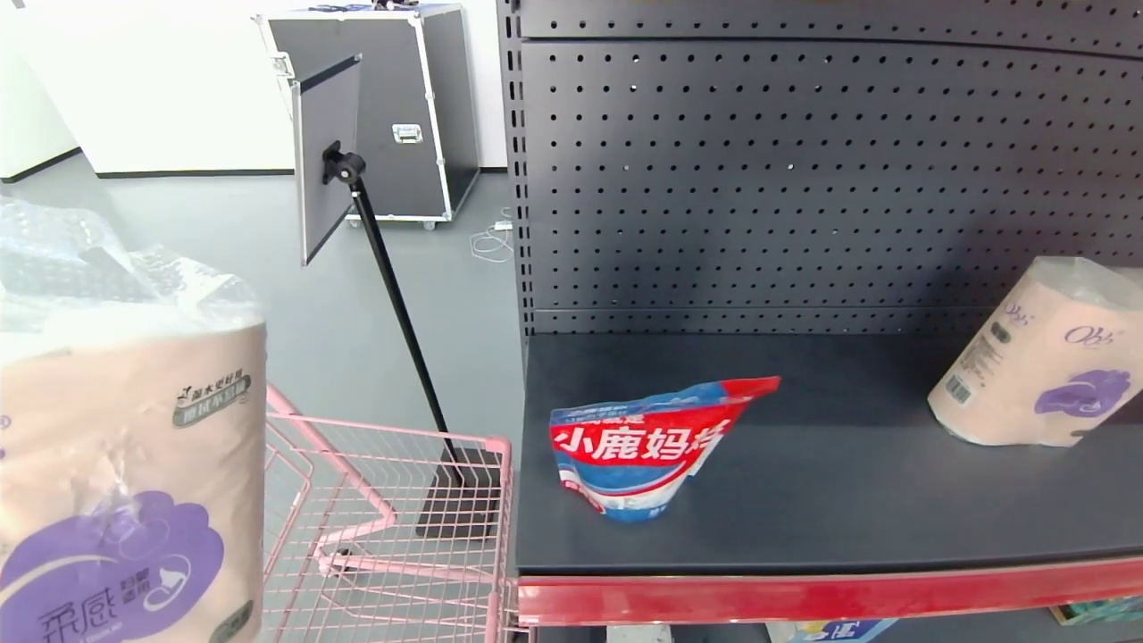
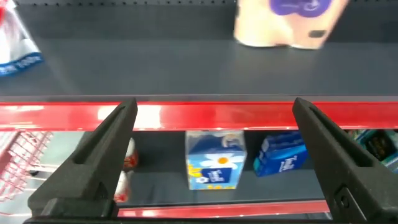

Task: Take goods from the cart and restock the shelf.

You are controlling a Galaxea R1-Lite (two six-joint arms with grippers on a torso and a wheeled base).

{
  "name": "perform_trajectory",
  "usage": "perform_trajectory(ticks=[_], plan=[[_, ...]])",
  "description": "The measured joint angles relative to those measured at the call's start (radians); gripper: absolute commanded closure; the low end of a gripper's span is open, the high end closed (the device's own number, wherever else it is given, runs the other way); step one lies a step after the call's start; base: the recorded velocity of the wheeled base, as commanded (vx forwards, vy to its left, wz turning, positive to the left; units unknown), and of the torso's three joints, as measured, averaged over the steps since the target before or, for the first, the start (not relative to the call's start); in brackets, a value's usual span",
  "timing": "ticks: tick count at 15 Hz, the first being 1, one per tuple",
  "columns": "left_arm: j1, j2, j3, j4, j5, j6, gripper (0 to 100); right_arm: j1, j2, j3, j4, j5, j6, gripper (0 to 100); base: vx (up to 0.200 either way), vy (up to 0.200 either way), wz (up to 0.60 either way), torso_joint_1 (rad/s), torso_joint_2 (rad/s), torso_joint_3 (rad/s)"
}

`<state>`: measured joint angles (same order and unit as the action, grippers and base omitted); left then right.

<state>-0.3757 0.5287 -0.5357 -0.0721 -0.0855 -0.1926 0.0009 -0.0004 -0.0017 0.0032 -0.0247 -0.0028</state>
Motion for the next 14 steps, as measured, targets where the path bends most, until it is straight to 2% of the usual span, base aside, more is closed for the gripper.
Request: perform_trajectory(ticks=[5, 13, 14], plan=[[0.0, -0.05, -0.001, 0.004, -0.001, 0.0, 100, 0.0, 0.0, 0.0, 0.0, 0.0, 0.0, 0, 0.0, -0.2, 0.0, 0.001, 0.0, 0.001], [-0.002, -0.066, -0.058, 0.003, -0.007, 0.001, 100, 0.0, 0.0, 0.0, 0.0, 0.0, 0.0, 0, 0.0, -0.2, 0.0, 0.004, 0.0, 0.004], [-0.002, -0.066, -0.069, 0.004, -0.011, 0.001, 100, 0.0, 0.0, 0.0, 0.0, 0.0, 0.0, 0, 0.0, 0.0, 0.0, 0.0, 0.0, 0.0]])
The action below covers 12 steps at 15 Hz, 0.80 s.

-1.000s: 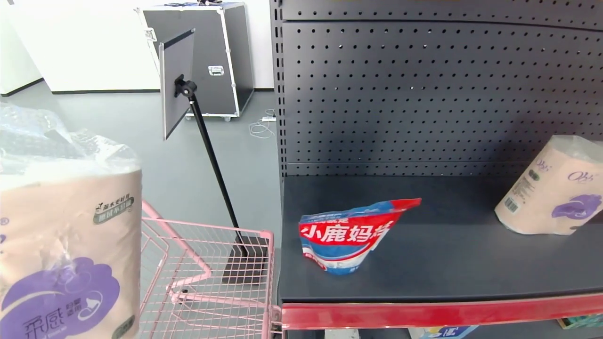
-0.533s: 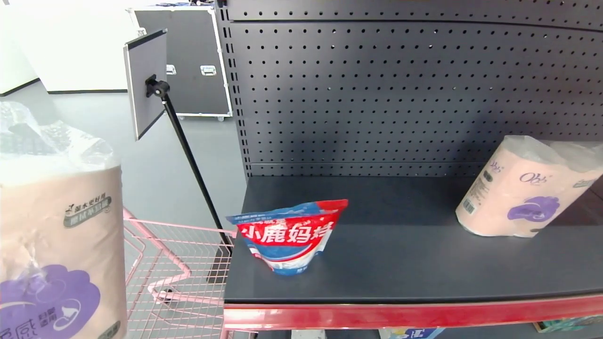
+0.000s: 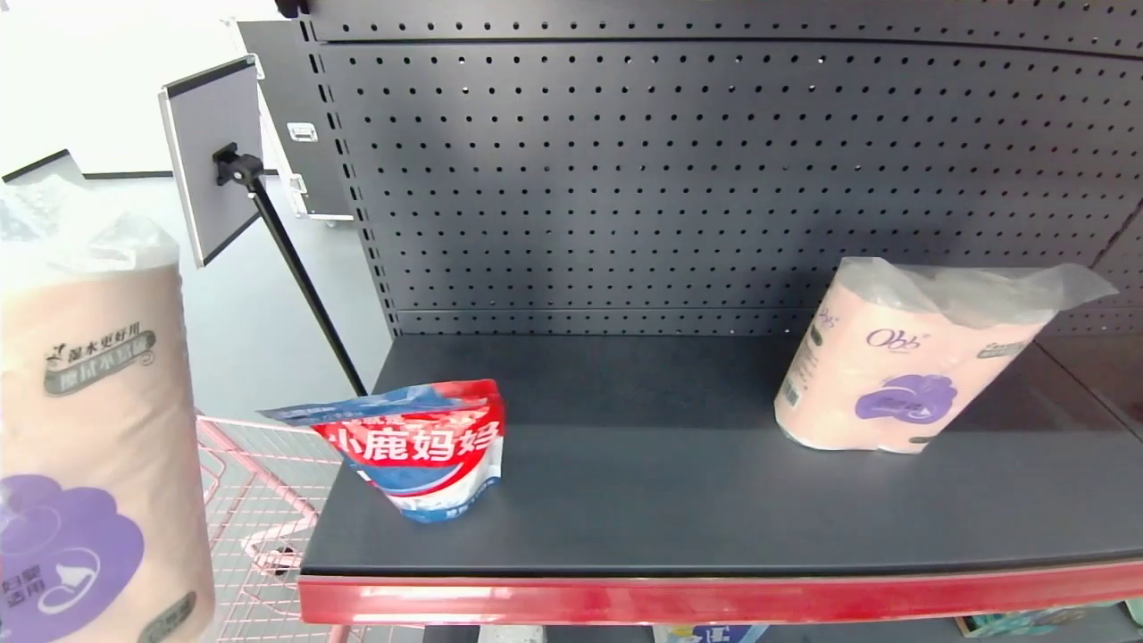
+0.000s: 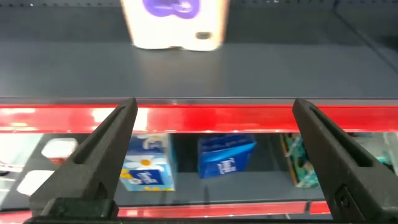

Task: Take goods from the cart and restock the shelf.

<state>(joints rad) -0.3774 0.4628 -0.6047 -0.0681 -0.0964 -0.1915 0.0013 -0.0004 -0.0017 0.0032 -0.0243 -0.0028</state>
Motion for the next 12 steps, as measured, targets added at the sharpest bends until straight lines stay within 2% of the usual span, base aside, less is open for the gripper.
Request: perform_trajectory(ticks=[2, 10, 12], plan=[[-0.001, -0.003, -0.021, -0.002, -0.051, -0.001, 100, 0.001, 0.0, 0.0, 0.0, 0.0, 0.0, 0, 0.0, 0.0, 0.0, 0.0, 0.0, 0.0], [0.0, -0.003, -0.031, -0.001, -0.192, -0.001, 100, 0.0, 0.0, 0.0, 0.0, 0.0, -0.001, 0, 0.0, 0.0, 0.0, 0.0, 0.0, 0.0], [0.0, 0.008, -0.03, -0.001, -0.204, -0.001, 100, 0.0, 0.0, 0.0, 0.0, 0.001, -0.001, 0, 0.0, 0.0, 0.0, 0.0, 0.0, 0.0]])
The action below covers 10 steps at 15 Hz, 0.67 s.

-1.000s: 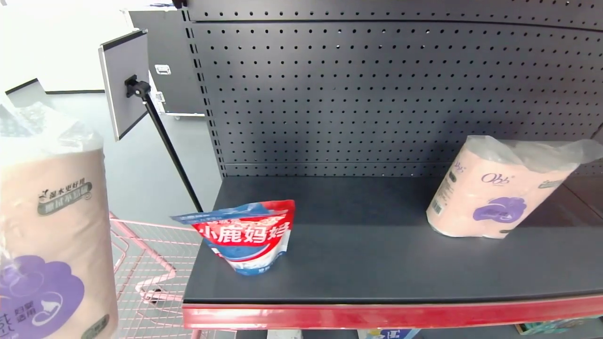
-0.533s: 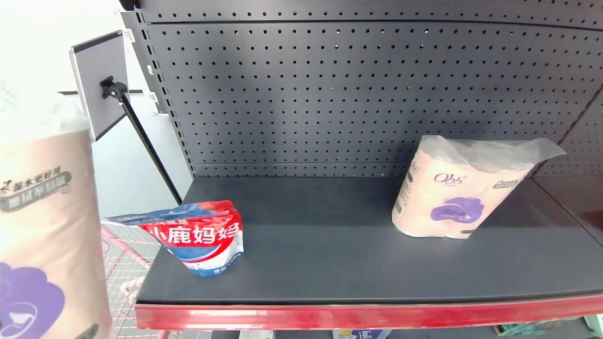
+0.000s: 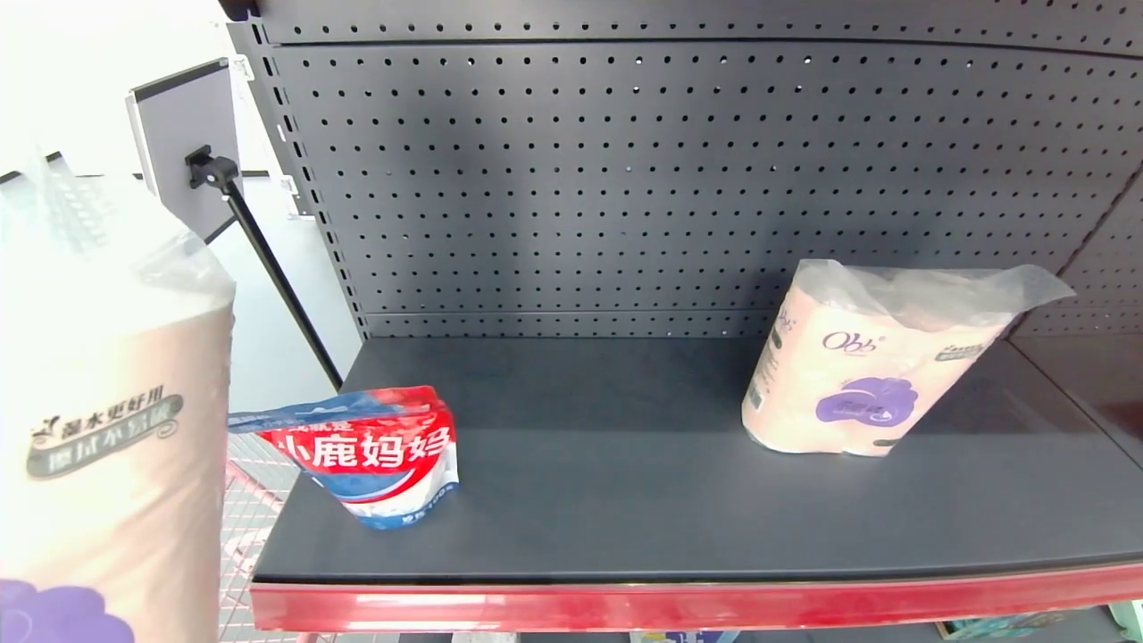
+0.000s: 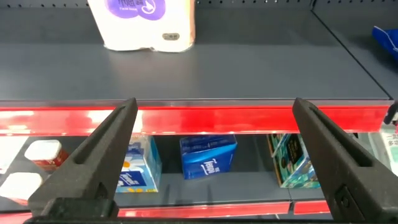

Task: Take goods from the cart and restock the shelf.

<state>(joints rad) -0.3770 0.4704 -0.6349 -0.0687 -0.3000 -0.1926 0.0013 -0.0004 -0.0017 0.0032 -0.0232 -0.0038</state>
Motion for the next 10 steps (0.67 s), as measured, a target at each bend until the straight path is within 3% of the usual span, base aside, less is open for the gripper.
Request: perform_trajectory(ticks=[10], plan=[[0.0, 0.029, -0.002, 0.0, -0.019, 0.0, 100, 0.0, 0.0, 0.0, 0.0, 0.002, 0.001, 0, 0.0, 0.0, 0.0, 0.0, 0.0, 0.0]])
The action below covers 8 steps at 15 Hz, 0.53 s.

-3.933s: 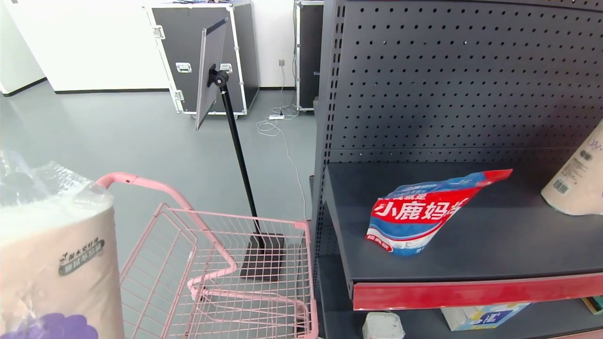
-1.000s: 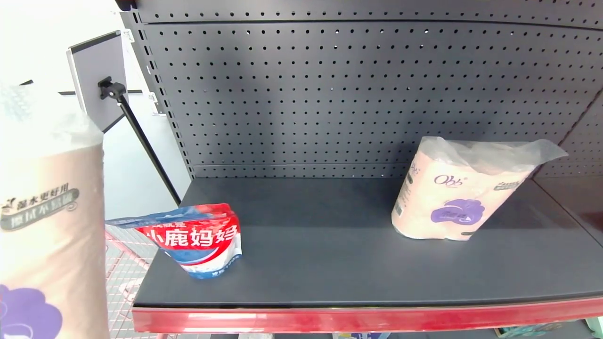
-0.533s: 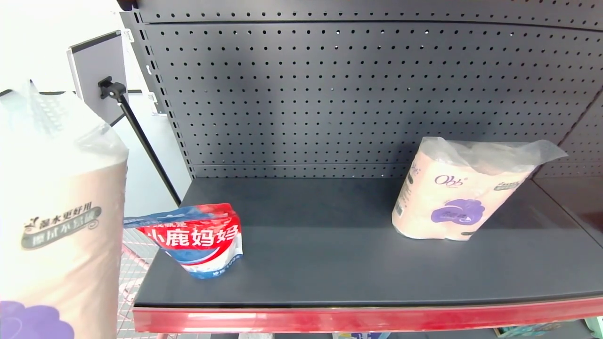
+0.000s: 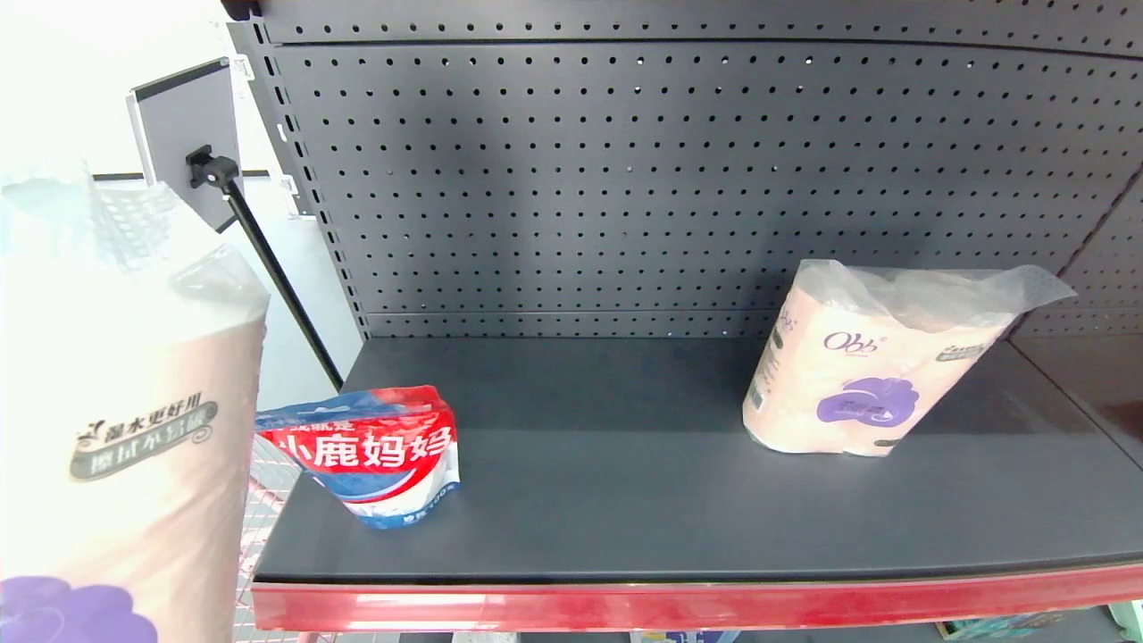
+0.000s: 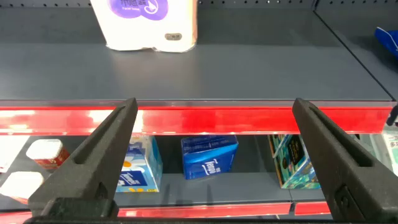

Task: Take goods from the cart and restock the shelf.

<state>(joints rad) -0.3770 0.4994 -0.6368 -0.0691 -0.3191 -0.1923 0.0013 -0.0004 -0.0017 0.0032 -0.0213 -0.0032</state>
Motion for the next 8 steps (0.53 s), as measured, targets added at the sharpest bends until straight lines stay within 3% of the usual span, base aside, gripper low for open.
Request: perform_trajectory(ticks=[8], plan=[[0.001, 0.006, 0.0, -0.001, 0.0, 0.001, 100, 0.0, 0.0, 0.0, 0.0, 0.0, 0.0, 0, 0.0, -0.2, 0.0, 0.002, 0.0, 0.004]])
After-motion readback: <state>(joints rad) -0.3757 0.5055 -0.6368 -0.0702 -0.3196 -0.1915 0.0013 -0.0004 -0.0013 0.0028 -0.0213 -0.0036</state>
